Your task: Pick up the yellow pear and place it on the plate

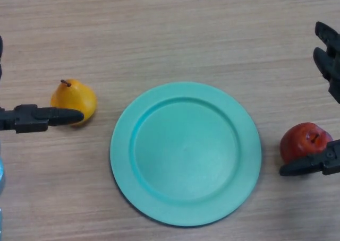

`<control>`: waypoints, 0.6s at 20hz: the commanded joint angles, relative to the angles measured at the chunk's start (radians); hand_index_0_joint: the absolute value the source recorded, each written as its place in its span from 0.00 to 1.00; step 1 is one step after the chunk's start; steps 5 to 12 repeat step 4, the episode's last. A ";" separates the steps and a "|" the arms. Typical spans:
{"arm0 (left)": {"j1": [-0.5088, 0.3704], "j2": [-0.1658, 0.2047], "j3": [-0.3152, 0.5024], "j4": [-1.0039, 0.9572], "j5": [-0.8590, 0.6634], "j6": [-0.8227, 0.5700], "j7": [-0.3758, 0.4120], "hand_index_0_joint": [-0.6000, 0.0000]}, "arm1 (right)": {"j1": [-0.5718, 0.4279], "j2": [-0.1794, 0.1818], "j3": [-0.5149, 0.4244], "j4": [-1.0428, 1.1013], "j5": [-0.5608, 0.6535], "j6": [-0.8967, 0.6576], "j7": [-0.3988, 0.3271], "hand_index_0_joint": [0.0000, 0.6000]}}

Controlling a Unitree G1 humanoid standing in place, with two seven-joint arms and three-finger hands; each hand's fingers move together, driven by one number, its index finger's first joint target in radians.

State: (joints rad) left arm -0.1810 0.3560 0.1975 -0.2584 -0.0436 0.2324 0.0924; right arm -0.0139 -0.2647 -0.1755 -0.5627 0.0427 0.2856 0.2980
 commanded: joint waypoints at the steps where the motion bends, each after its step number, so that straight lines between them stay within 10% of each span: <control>1: -0.019 0.036 0.101 -0.072 -0.004 -0.079 -0.012 1.00 | -0.022 -0.033 -0.043 -0.041 0.053 -0.178 -0.014 0.00; 12: 0.016 0.033 0.134 -0.108 -0.062 -0.169 -0.059 1.00 | -0.031 -0.027 -0.023 -0.025 0.071 -0.173 -0.028 0.00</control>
